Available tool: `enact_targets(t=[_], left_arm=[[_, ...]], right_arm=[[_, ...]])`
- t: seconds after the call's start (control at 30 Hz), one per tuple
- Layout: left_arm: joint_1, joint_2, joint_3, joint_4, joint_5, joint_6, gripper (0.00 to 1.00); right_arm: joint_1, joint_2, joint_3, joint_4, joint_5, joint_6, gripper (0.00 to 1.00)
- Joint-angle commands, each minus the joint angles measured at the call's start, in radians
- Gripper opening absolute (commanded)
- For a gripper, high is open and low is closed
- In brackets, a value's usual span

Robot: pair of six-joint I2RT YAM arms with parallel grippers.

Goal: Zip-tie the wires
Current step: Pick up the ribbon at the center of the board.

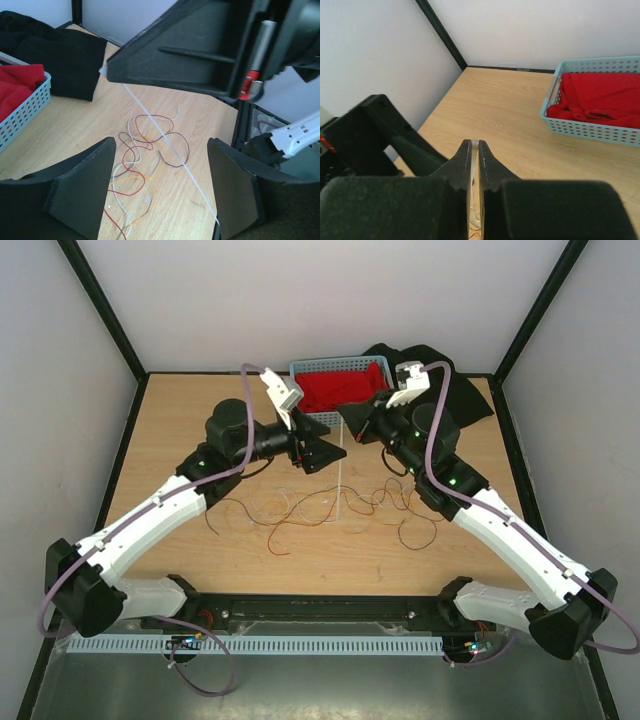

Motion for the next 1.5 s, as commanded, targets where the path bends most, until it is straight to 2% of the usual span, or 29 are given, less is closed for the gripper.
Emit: enact_targets(t=[0.0, 0.13, 0.17, 0.37, 0.43, 0.6, 0.67, 0.7, 0.9, 1.03, 1.27, 1.47], left_arm=[[-0.045, 0.037, 0.032, 0.062, -0.139, 0.061, 0.73], [-0.073, 0.066, 0.037, 0.073, -0.180, 0.076, 0.62], [-0.079, 0.074, 0.037, 0.079, -0.183, 0.082, 0.57], [-0.092, 0.082, 0.036, 0.083, -0.178, 0.107, 0.00], [-0.093, 0.067, 0.023, 0.084, -0.195, 0.118, 0.00], [-0.095, -0.004, -0.043, 0.078, -0.282, 0.195, 0.00], [-0.095, -0.036, -0.060, 0.062, -0.311, 0.238, 0.00], [-0.094, -0.047, -0.064, 0.051, -0.328, 0.261, 0.00], [-0.104, -0.105, -0.068, -0.016, -0.379, 0.349, 0.00], [-0.129, -0.127, -0.065, -0.047, -0.440, 0.428, 0.00], [-0.172, -0.161, -0.066, -0.072, -0.525, 0.501, 0.00], [-0.173, -0.173, -0.061, -0.073, -0.454, 0.421, 0.00]], right_arm=[[0.003, -0.053, -0.039, 0.070, -0.027, 0.080, 0.00], [0.003, -0.072, -0.062, 0.086, -0.031, 0.103, 0.00], [0.003, -0.076, -0.067, 0.089, -0.032, 0.108, 0.01], [0.003, -0.097, -0.093, 0.097, 0.001, 0.104, 0.03], [0.003, -0.106, -0.101, 0.096, 0.020, 0.095, 0.08], [0.003, -0.149, -0.115, 0.072, 0.058, 0.055, 0.57], [0.003, -0.181, -0.124, 0.069, 0.066, 0.027, 0.70], [0.003, -0.199, -0.129, 0.069, 0.069, 0.013, 0.72], [0.004, -0.314, -0.185, 0.098, 0.074, -0.057, 0.76], [0.003, -0.329, -0.234, 0.194, -0.060, -0.095, 0.76], [0.003, -0.232, -0.233, 0.324, -0.293, -0.019, 0.74], [0.003, -0.133, -0.236, 0.453, -0.403, 0.070, 0.72]])
